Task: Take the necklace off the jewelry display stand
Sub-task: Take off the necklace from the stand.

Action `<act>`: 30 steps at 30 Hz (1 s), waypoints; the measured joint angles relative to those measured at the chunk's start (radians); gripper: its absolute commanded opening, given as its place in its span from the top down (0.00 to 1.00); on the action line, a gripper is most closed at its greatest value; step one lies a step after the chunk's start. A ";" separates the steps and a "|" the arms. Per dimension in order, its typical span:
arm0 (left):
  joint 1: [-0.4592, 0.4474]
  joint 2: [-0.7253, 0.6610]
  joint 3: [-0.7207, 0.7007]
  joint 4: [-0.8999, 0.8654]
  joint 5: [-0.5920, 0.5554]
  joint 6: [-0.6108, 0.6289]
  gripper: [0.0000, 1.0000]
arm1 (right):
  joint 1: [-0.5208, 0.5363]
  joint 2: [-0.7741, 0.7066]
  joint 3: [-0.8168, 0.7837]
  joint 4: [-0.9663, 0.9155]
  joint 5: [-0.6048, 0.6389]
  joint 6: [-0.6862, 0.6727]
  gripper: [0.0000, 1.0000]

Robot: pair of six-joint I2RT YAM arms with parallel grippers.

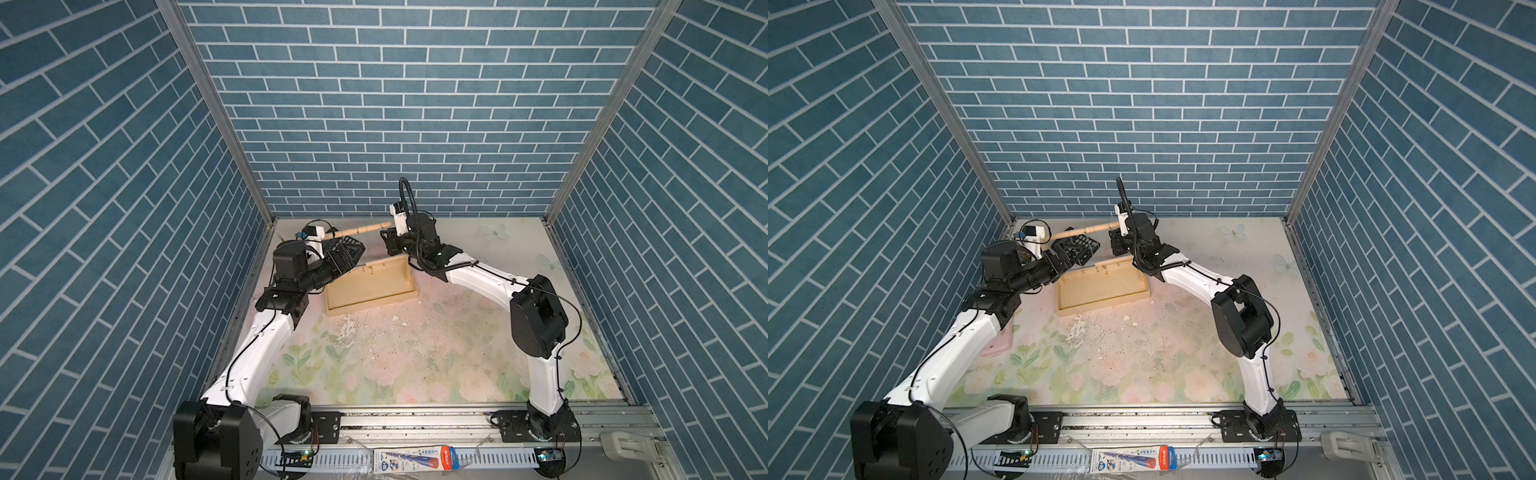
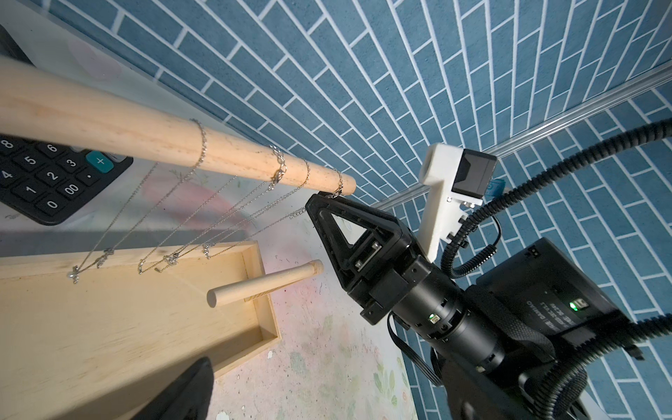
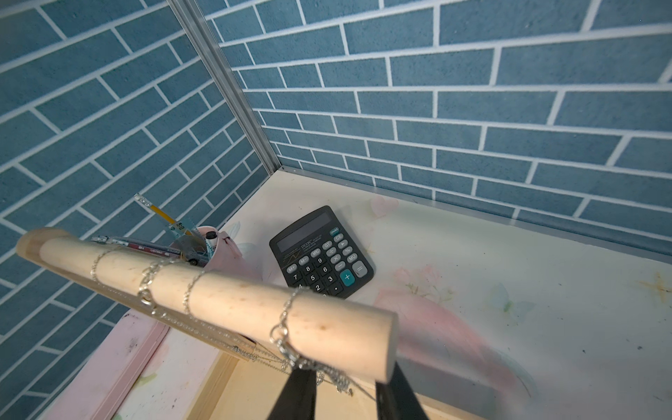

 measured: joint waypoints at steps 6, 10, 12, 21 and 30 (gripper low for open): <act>0.000 0.000 0.000 0.000 0.000 -0.004 0.01 | 0.005 0.006 0.024 -0.004 0.006 0.000 0.82; 0.000 0.000 0.000 0.000 0.000 -0.005 0.01 | 0.008 0.006 0.025 -0.004 0.010 0.000 0.89; 0.000 0.000 0.000 0.000 0.000 -0.005 0.01 | 0.009 0.006 0.025 -0.004 0.011 -0.001 0.91; 0.000 0.001 0.000 -0.001 0.000 -0.005 0.01 | 0.010 0.006 0.025 -0.005 0.021 -0.003 0.99; 0.001 0.001 0.000 -0.001 0.000 -0.005 0.01 | 0.010 0.006 0.025 -0.017 0.027 -0.004 1.00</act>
